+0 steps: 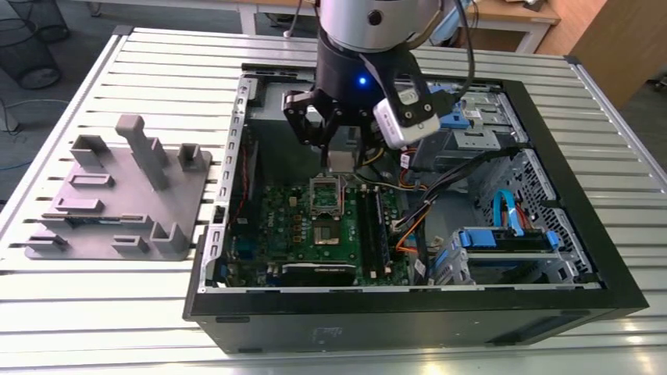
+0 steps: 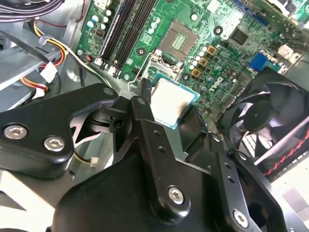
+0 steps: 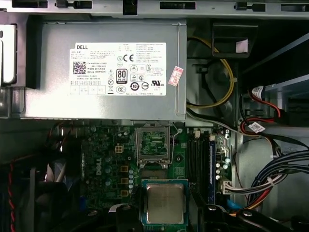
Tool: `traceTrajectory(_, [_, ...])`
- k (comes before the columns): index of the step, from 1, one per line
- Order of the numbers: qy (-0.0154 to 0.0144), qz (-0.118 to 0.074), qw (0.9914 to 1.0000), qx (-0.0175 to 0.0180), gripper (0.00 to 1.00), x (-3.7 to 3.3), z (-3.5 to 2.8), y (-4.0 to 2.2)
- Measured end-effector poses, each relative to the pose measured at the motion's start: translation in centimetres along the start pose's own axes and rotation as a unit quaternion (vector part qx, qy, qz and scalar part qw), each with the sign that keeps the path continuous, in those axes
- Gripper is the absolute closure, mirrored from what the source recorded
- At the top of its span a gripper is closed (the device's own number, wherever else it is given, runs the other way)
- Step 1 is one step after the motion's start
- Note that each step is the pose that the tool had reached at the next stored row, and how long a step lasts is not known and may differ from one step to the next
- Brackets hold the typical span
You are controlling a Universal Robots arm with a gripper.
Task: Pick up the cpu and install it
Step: 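Pick up the cpu and move it towards the insertion slot, then place the cpu into insertion slot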
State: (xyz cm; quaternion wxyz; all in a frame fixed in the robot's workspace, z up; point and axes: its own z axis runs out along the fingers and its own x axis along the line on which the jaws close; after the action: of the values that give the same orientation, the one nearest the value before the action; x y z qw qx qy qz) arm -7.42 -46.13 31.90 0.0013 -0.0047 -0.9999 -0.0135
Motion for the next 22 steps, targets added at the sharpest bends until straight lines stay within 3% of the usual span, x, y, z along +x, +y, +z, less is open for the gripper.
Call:
traceTrajectory(11, [0.0000,0.000,1.00000,0.0000,0.53,0.00,0.78,-0.22])
traceTrajectory(22, [0.0000,0.000,0.99999,0.0034,0.53,-0.01,0.79,-0.22])
